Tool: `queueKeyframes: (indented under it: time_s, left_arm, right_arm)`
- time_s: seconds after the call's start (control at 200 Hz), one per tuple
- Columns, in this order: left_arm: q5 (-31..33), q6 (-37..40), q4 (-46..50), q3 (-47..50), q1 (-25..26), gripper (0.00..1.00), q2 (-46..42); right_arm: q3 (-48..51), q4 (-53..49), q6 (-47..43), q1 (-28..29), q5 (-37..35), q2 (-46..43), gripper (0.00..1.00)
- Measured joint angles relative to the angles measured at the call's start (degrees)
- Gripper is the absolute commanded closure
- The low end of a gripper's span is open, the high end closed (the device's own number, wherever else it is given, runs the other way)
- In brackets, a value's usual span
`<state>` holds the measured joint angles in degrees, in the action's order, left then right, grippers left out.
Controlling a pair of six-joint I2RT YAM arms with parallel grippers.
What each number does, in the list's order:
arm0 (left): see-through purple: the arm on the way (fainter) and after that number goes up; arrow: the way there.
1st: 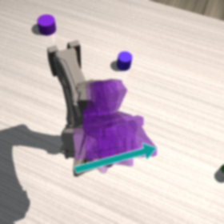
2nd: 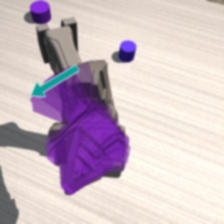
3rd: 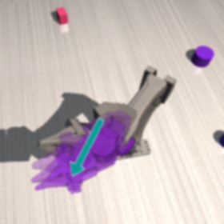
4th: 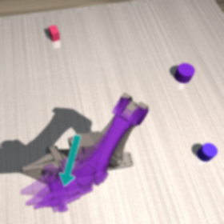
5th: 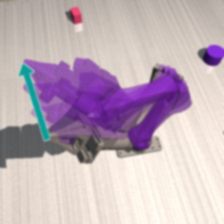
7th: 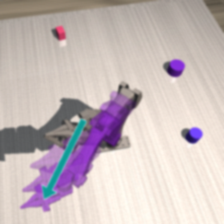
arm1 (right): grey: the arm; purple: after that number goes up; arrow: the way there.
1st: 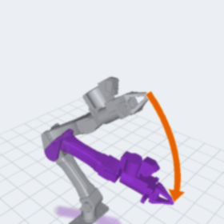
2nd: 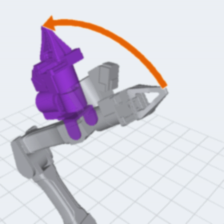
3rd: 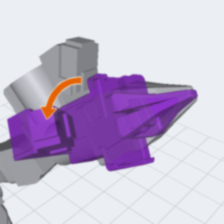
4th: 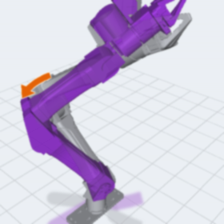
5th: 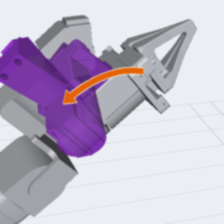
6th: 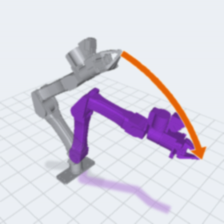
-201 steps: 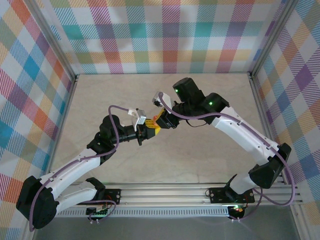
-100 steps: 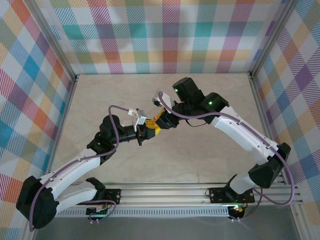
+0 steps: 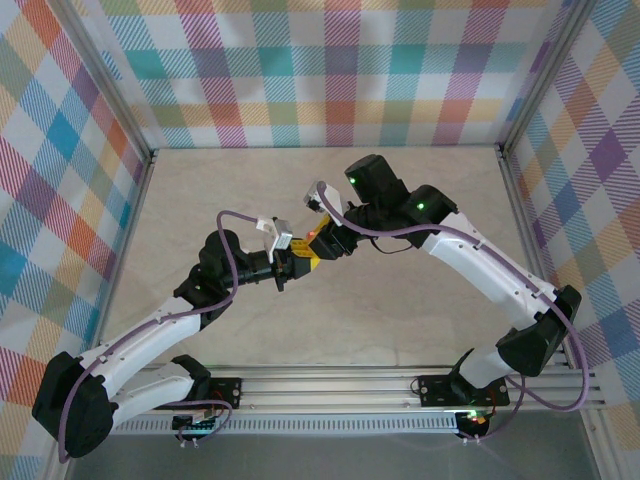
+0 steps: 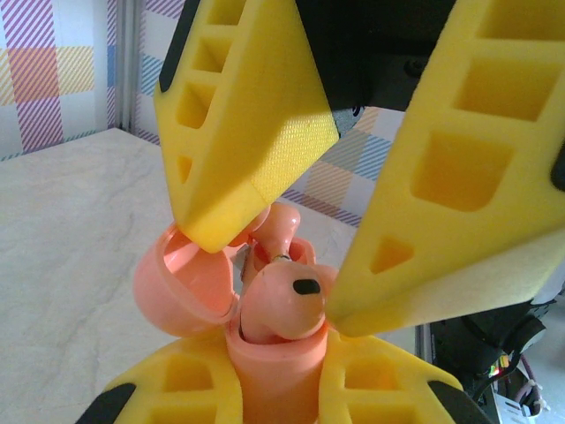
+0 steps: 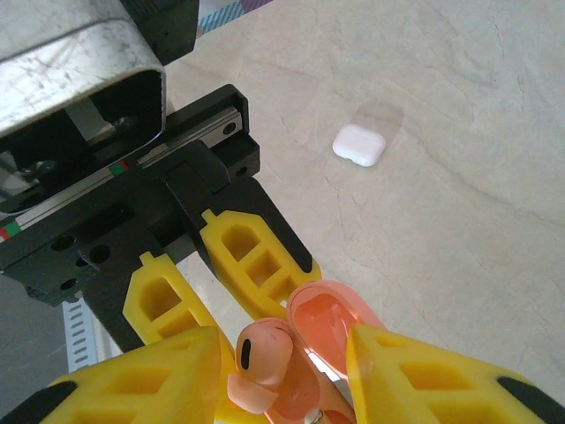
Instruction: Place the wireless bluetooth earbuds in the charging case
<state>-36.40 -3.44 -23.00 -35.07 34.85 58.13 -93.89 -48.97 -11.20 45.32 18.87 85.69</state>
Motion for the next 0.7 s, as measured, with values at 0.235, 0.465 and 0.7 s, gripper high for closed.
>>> queueKeyframes:
  time_s: [0.235,0.465,0.7]
  left_arm:
    - [0.04,0.02,-0.02,0.00,0.00,1.00,0.00]
    - [1.09,0.24,0.02,0.00,0.11,1.00,-0.02]
    - [2.38,0.48,0.02,0.00,0.33,1.00,-0.02]
  right_arm:
    - [-0.33,-0.02,0.87,0.00,-0.26,0.00,0.57]
    - [-0.76,0.02,3.41,-0.33,-1.33,-0.13,0.54]
    - [-0.72,0.20,8.28,-0.76,-3.54,-1.68,0.56]
